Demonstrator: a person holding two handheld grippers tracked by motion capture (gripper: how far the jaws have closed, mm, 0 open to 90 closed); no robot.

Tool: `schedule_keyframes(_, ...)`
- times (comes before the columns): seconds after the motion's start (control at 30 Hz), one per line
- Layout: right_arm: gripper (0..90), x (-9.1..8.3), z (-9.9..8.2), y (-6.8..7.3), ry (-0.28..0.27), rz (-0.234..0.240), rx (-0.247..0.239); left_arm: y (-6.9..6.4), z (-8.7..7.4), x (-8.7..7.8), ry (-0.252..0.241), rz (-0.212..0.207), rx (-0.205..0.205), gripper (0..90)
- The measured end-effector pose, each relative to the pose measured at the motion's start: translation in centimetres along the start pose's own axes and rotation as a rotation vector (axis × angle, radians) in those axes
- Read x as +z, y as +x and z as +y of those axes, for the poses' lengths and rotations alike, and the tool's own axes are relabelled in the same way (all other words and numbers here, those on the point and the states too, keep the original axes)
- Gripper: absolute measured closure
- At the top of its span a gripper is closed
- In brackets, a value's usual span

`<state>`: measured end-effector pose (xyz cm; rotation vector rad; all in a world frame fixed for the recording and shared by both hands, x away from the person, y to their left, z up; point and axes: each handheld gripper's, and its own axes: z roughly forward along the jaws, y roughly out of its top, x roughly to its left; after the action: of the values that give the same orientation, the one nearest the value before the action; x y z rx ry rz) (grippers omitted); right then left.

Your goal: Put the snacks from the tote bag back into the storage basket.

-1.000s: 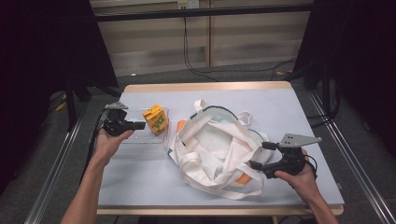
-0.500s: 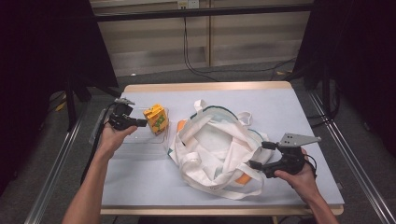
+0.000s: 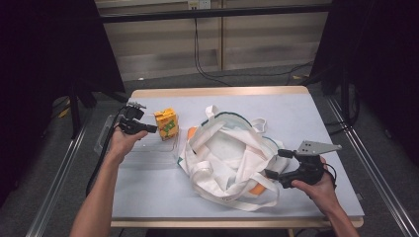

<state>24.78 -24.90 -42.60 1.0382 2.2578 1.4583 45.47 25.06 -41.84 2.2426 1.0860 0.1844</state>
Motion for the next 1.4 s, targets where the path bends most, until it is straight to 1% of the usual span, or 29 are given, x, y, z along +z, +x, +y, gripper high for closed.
schedule_keyframes(0.03, 10.2, 0.0, 0.0, 0.0, -0.001, 0.0, -0.001, 0.0, 0.0, 0.1, -0.006, 0.002, -0.008, 90.0)
schedule_keyframes(0.17, 10.2, 0.0, -0.1, 0.0, 0.002, 0.001, 0.001, 0.2, 0.2, 0.8, 0.024, 0.028, -0.013, 90.0)
schedule_keyframes(0.23, 10.2, 0.0, -0.1, 0.0, 0.003, -0.001, 0.002, 0.3, 0.3, 0.9, 0.024, 0.013, -0.016, 90.0)
schedule_keyframes(0.27, 10.2, 0.0, -0.1, 0.0, 0.003, -0.001, 0.001, 0.2, 0.4, 1.0, 0.023, 0.026, -0.015, 90.0)
schedule_keyframes(0.33, 10.2, 0.0, -0.1, 0.0, 0.001, -0.002, 0.003, 0.4, 0.6, 0.9, 0.046, 0.029, 0.001, 90.0)
schedule_keyframes(0.37, 10.2, 0.0, -0.1, 0.0, 0.003, -0.003, 0.005, 0.4, 0.6, 1.0, 0.048, 0.027, -0.022, 90.0)
schedule_keyframes(0.4, 10.2, 0.0, -0.1, 0.0, 0.004, 0.0, 0.003, 0.7, 0.6, 1.1, 0.066, 0.03, -0.02, 90.0)
schedule_keyframes(0.43, 10.2, 0.0, -0.1, 0.0, 0.004, 0.0, 0.001, 0.7, 0.6, 1.2, 0.06, 0.034, -0.031, 90.0)
schedule_keyframes(0.47, 10.2, 0.0, -0.1, 0.0, 0.003, 0.001, 0.001, 0.7, 0.6, 1.2, 0.064, 0.029, -0.025, 90.0)
schedule_keyframes(0.53, 10.2, 0.0, -0.1, 0.0, 0.002, 0.002, 0.004, 0.9, 0.8, 1.1, 0.075, 0.04, -0.022, 90.0)
schedule_keyframes(0.6, 10.2, 0.0, -0.1, -0.2, 0.002, 0.002, 0.008, 1.2, 1.1, 1.0, 0.071, 0.021, -0.036, 90.0)
schedule_keyframes(0.63, 10.2, 0.0, -0.2, -0.2, 0.001, 0.002, 0.005, 1.2, 1.3, 1.2, 0.077, 0.03, -0.029, 90.0)
schedule_keyframes(0.7, 10.2, 0.1, -0.2, -0.3, 0.005, 0.001, 0.013, 1.1, 1.5, 1.6, 0.093, 0.025, -0.024, 90.0)
schedule_keyframes(0.73, 10.2, 0.1, -0.2, -0.3, 0.006, 0.001, 0.012, 1.0, 1.7, 1.8, 0.106, 0.037, -0.003, 90.0)
schedule_keyframes(0.77, 10.2, 0.1, -0.3, -0.3, 0.008, 0.0, 0.011, 0.8, 1.7, 2.0, 0.088, 0.035, -0.039, 90.0)
schedule_keyframes(0.8, 10.2, 0.1, -0.3, -0.4, 0.007, 0.002, 0.006, 1.0, 1.7, 2.0, 0.106, 0.037, -0.018, 90.0)
schedule_keyframes(0.87, 10.2, 0.0, -0.3, -0.4, 0.007, 0.0, 0.008, 1.1, 1.7, 2.3, 0.118, 0.039, -0.023, 90.0)
schedule_keyframes(0.9, 10.2, 0.0, -0.3, -0.4, 0.007, -0.001, 0.01, 1.1, 1.7, 2.5, 0.116, 0.057, -0.024, 90.0)
schedule_keyframes(0.93, 10.2, -0.1, -0.3, -0.4, 0.005, 0.0, 0.01, 1.2, 1.7, 2.6, 0.122, 0.046, -0.023, 90.0)
schedule_keyframes(0.97, 10.2, -0.1, -0.3, -0.4, 0.005, 0.0, 0.011, 1.2, 1.7, 2.9, 0.105, 0.044, -0.047, 90.0)
schedule_keyframes(1.0, 10.2, -0.2, -0.3, -0.3, 0.005, -0.004, 0.011, 1.3, 1.8, 2.9, 0.125, 0.039, -0.025, 90.0)
schedule_keyframes(1.03, 10.2, -0.2, -0.3, -0.3, 0.005, -0.004, 0.009, 0.9, 1.7, 3.3, 0.113, 0.052, -0.054, 90.0)
schedule_keyframes(1.07, 10.2, -0.2, -0.4, -0.3, 0.003, -0.002, 0.006, 1.1, 1.7, 3.4, 0.145, 0.053, -0.022, 90.0)
schedule_keyframes(1.13, 10.2, -0.3, -0.3, -0.3, 0.003, -0.005, 0.009, 1.2, 1.6, 3.6, 0.144, 0.047, -0.032, 90.0)
schedule_keyframes(1.23, 10.2, -0.3, -0.3, -0.3, 0.003, -0.007, 0.008, 1.2, 1.6, 3.6, 0.156, 0.054, -0.023, 90.0)
schedule_keyframes(1.27, 10.2, -0.3, -0.3, -0.3, 0.003, -0.007, 0.009, 1.2, 1.6, 3.6, 0.152, 0.046, -0.024, 90.0)
schedule_keyframes(1.3, 10.2, -0.3, -0.3, -0.3, 0.004, -0.005, 0.009, 1.1, 1.5, 3.6, 0.123, 0.047, -0.057, 90.0)
schedule_keyframes(1.37, 10.2, -0.2, -0.3, -0.3, 0.005, -0.005, 0.005, 1.4, 1.6, 3.1, 0.146, 0.036, -0.022, 90.0)
schedule_keyframes(1.4, 10.2, -0.3, -0.3, -0.2, 0.005, -0.005, 0.006, 1.3, 1.6, 3.1, 0.136, 0.043, -0.033, 90.0)
